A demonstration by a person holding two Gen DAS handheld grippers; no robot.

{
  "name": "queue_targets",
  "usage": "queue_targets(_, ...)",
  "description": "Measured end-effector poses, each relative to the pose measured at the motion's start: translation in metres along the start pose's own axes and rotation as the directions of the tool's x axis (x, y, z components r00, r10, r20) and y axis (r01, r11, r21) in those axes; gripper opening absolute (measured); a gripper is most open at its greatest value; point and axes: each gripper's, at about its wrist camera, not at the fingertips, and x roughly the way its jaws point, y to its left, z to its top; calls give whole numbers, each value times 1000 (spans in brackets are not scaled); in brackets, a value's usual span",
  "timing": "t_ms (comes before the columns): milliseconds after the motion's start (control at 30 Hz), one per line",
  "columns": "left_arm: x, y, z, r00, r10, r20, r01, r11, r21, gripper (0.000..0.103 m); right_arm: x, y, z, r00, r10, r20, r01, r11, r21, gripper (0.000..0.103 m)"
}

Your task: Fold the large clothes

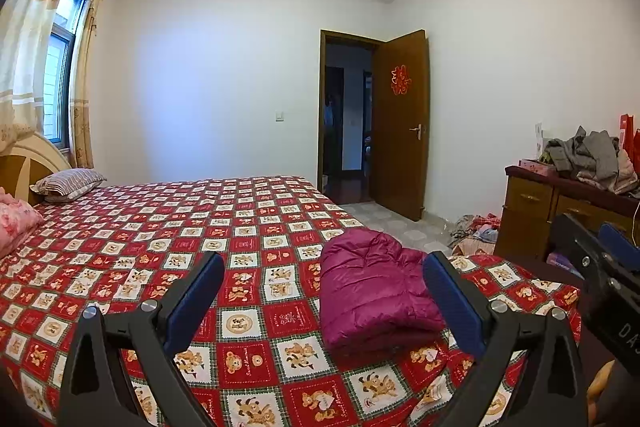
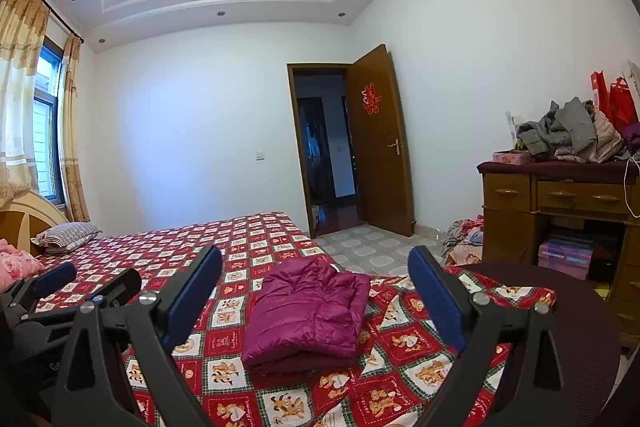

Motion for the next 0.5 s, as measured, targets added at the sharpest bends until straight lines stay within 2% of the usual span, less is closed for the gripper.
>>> queue_targets(67,0,0,0,1000,1,1,-1,1000,2,100,-1,0,0,1000,-3,1,3,1000,1,103)
queue_targets(500,-2,4,0,1000,4,6,-4,1000,-4,100,-3,-6,2,1000,-10,6,10,1000,30,103)
